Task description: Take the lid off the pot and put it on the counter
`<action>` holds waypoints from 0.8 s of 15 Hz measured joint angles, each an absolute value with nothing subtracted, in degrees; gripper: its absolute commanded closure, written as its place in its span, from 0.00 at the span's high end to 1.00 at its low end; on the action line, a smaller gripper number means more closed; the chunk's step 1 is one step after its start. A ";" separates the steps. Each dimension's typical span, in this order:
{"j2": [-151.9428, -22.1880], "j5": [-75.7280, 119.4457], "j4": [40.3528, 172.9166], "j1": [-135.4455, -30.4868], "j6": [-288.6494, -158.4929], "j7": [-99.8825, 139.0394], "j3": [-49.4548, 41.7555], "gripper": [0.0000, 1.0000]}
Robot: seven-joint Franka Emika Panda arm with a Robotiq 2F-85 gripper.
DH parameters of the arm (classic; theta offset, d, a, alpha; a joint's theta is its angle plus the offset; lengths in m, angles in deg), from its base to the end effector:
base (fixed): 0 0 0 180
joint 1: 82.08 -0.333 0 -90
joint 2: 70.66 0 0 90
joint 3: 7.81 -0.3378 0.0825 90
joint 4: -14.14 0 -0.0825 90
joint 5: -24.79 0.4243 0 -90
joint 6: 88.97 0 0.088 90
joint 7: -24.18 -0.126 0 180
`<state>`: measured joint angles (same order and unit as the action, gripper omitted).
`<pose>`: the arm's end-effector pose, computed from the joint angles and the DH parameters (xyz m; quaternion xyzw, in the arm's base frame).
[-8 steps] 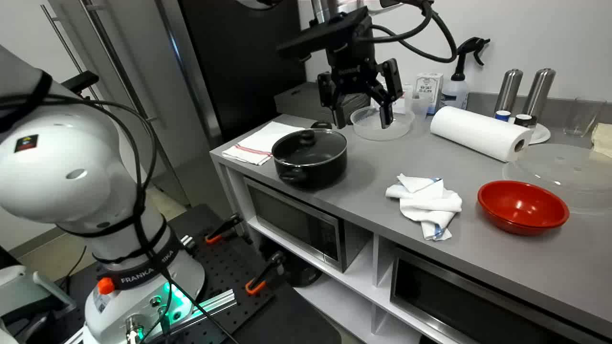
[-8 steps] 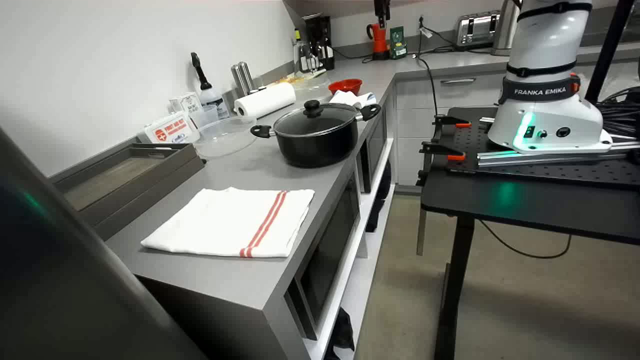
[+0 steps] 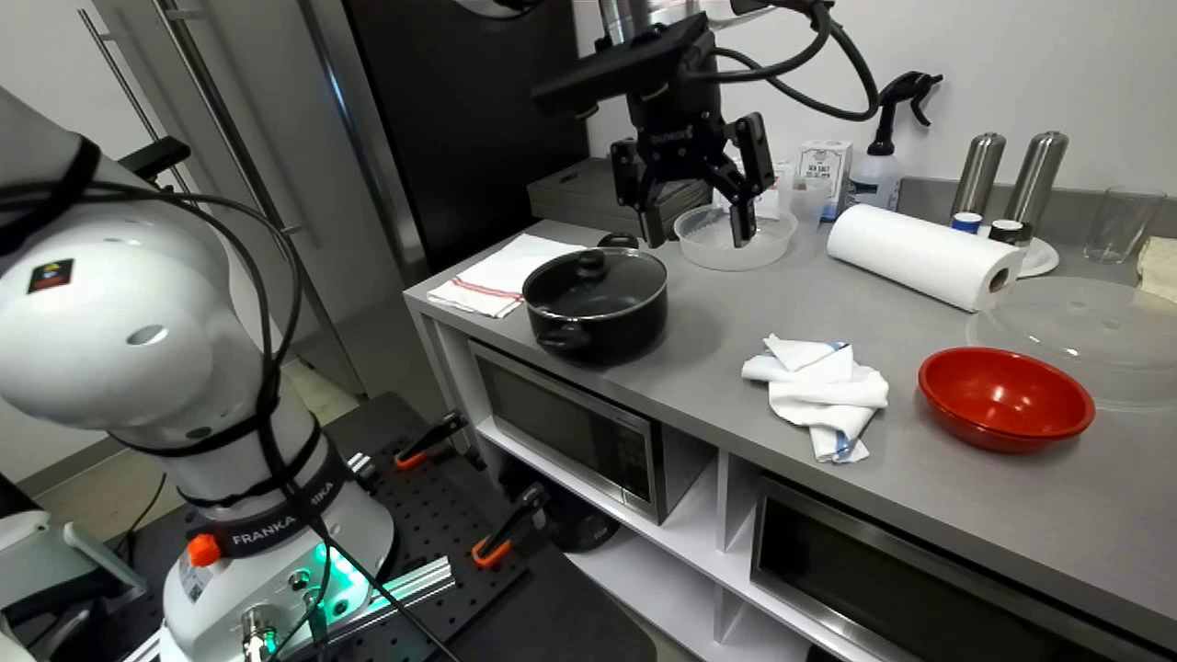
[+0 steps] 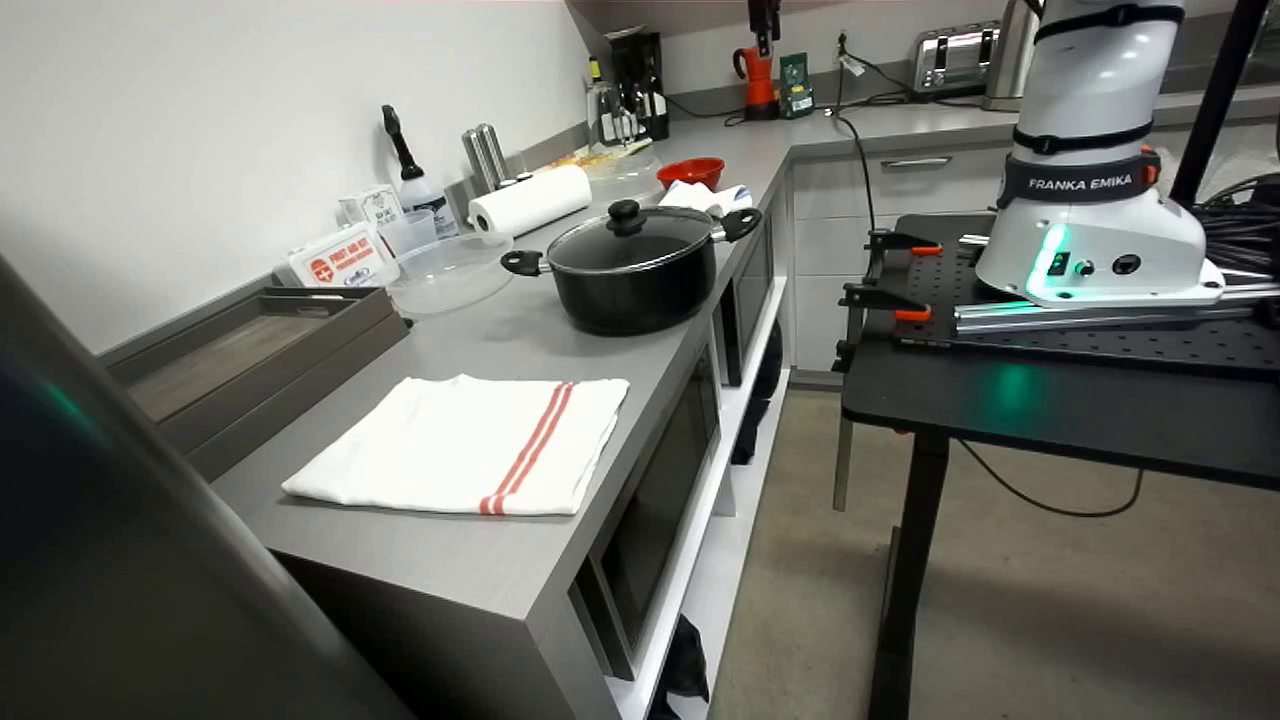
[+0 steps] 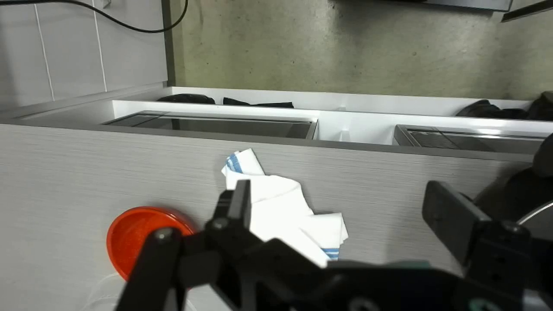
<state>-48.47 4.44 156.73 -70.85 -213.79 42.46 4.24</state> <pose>0.4124 -0.1969 0.4122 0.9915 0.0587 -0.0025 0.1159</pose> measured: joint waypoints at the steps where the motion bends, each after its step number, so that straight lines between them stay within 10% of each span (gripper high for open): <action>1: -48.47 4.44 156.73 -70.85 -213.79 42.46 4.24 1.00; 12: -46.10 4.77 159.43 -76.00 -213.82 44.83 1.42 1.00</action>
